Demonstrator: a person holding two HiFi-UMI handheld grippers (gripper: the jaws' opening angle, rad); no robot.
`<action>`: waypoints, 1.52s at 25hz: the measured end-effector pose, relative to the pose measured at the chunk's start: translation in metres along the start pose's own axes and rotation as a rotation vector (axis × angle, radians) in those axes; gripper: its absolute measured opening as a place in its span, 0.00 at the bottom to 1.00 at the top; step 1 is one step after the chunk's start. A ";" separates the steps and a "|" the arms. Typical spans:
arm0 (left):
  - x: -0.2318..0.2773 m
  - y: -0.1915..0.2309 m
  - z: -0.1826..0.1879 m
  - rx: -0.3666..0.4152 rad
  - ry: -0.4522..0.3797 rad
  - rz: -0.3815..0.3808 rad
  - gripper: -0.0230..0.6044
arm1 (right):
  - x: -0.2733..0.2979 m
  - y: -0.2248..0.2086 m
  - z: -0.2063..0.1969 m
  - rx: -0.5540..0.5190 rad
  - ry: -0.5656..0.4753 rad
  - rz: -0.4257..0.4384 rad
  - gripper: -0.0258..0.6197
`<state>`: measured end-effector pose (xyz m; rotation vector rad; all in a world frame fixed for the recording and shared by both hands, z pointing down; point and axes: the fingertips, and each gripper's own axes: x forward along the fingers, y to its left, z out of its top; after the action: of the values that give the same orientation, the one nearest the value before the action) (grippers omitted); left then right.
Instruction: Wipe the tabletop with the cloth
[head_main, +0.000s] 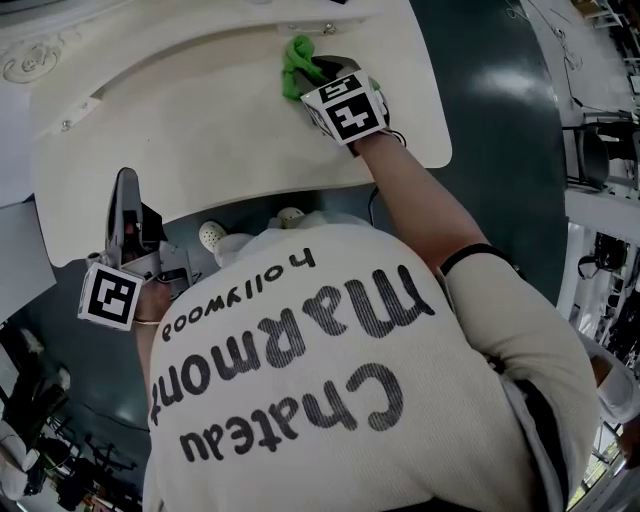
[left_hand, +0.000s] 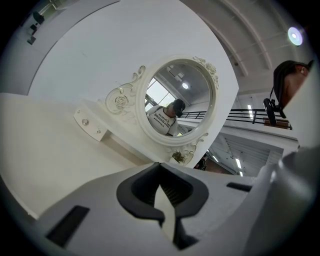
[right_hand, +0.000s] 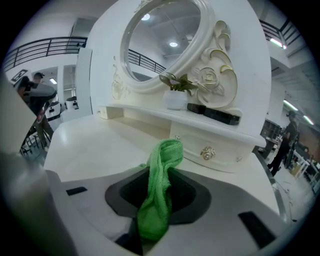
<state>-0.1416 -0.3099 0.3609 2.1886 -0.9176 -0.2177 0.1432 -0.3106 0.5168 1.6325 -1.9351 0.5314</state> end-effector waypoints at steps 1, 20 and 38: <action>0.000 0.002 -0.001 0.001 0.000 0.002 0.05 | 0.002 -0.002 -0.001 0.014 0.004 0.009 0.22; -0.079 0.058 0.033 -0.033 -0.141 0.136 0.05 | 0.014 0.162 0.086 0.142 -0.143 0.417 0.22; -0.113 0.082 0.047 -0.063 -0.167 0.174 0.05 | 0.048 0.254 0.051 -0.265 0.036 0.480 0.22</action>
<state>-0.2882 -0.2991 0.3713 2.0431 -1.1716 -0.3449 -0.1197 -0.3316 0.5195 0.9892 -2.2657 0.4545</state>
